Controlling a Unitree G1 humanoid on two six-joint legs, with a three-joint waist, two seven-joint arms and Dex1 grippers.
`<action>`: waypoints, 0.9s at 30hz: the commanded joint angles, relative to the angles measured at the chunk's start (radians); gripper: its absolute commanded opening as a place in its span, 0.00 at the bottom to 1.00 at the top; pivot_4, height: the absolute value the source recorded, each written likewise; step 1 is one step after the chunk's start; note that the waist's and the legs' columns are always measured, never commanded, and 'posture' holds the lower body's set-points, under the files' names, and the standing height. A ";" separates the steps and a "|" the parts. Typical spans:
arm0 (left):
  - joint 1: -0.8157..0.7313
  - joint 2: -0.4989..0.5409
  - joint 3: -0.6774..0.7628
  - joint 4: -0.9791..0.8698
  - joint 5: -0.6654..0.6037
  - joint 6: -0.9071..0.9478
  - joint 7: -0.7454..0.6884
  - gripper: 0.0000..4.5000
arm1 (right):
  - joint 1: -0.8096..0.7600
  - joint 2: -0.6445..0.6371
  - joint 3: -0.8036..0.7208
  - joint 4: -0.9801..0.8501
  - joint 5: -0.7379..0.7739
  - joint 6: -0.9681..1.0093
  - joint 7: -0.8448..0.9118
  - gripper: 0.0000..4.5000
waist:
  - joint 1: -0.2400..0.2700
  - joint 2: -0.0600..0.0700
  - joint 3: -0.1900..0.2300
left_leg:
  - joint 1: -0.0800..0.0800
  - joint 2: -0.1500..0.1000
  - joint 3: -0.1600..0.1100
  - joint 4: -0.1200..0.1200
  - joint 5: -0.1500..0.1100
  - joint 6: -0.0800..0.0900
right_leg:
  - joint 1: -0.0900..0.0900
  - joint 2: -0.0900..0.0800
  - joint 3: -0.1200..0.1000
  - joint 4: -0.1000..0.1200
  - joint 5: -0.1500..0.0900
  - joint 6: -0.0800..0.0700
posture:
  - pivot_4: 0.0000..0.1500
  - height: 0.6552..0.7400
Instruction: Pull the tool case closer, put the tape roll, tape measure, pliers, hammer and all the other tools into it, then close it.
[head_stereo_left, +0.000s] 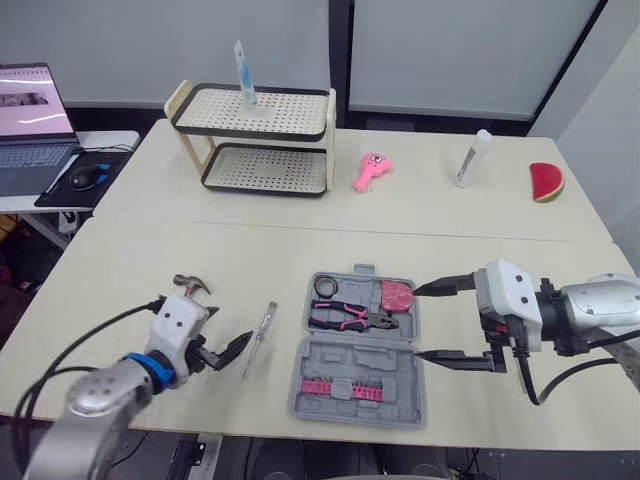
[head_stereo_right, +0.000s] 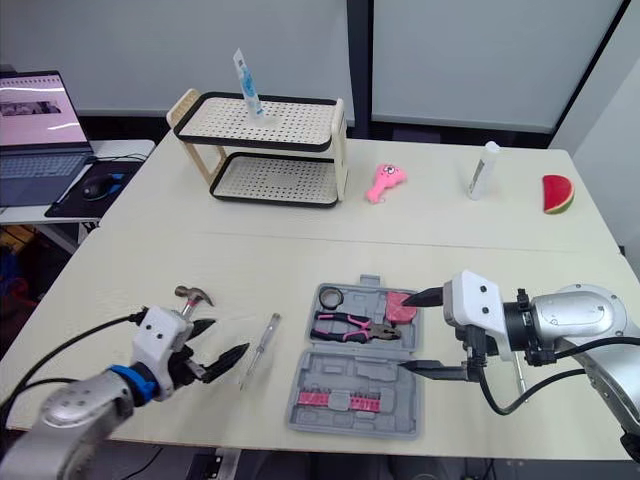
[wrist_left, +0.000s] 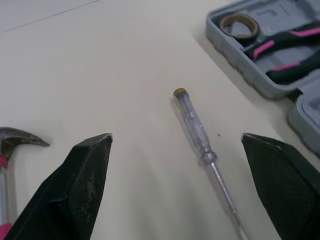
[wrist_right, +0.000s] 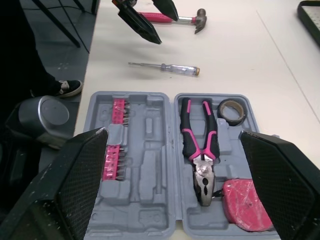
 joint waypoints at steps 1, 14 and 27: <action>-0.134 0.135 -0.048 0.229 0.086 -0.386 -0.259 0.96 | 0.024 0.016 -0.033 -0.075 0.020 0.035 -0.070 1.00 | 0.006 0.000 0.000 | -0.001 0.000 0.000 0.000 0.000 0.000 | -0.001 0.000 0.000 0.000 0.003 0.003 | 1.00 0.94; -1.004 0.117 -0.642 1.171 0.255 -1.579 -0.833 0.96 | -0.013 0.099 0.022 -0.199 0.177 0.324 -0.317 1.00 | 0.006 0.001 0.000 | -0.009 0.000 0.000 0.002 0.000 0.001 | -0.006 0.003 -0.001 0.001 0.006 0.004 | 1.00 0.94; -1.341 -0.085 -0.992 1.573 0.552 -1.940 -0.719 0.96 | -0.031 0.115 0.034 -0.248 0.269 0.393 -0.410 1.00 | -0.009 0.000 -0.001 | -0.009 0.001 -0.003 0.005 0.001 0.002 | -0.006 0.005 -0.001 0.007 0.006 0.004 | 1.00 0.94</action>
